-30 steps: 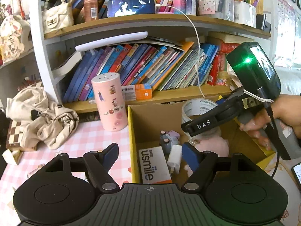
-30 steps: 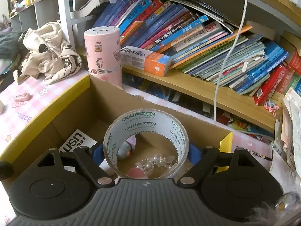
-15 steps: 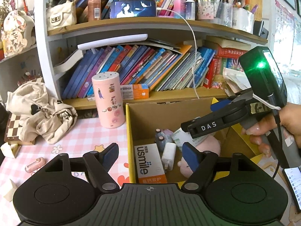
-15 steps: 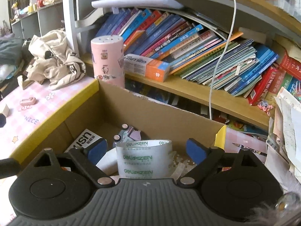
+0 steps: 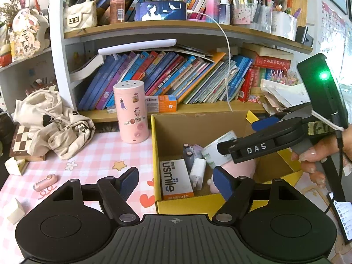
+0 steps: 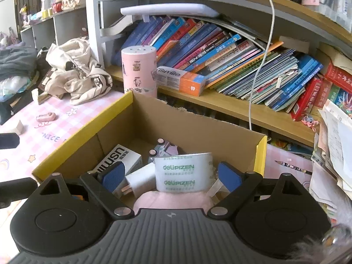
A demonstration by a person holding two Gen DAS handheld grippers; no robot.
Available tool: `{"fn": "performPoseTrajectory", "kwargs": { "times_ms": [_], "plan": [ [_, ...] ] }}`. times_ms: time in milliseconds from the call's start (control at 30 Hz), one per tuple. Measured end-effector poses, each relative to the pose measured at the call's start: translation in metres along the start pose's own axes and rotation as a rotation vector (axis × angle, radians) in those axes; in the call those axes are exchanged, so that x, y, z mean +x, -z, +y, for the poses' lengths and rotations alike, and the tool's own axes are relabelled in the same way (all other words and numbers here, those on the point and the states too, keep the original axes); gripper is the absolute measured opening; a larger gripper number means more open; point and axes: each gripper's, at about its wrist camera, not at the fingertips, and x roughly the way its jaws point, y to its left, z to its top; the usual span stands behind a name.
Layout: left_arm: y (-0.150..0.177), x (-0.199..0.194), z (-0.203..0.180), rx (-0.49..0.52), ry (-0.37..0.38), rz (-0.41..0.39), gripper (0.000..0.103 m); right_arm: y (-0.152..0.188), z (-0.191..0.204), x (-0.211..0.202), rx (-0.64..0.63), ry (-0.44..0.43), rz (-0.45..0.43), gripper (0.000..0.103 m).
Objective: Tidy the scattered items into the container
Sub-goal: 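Lower both tools into the yellow box and open them, releasing both items, then lift both open tools up out of the yellow box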
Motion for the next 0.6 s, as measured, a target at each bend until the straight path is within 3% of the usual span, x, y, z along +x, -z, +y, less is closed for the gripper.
{"fn": "performPoseTrajectory", "kwargs": {
  "times_ms": [600],
  "plan": [
    [0.027,-0.044,0.033,-0.007,0.093,-0.021,0.077,0.035,0.058,-0.081,0.105,0.126,-0.112,0.093]
  ]
}}
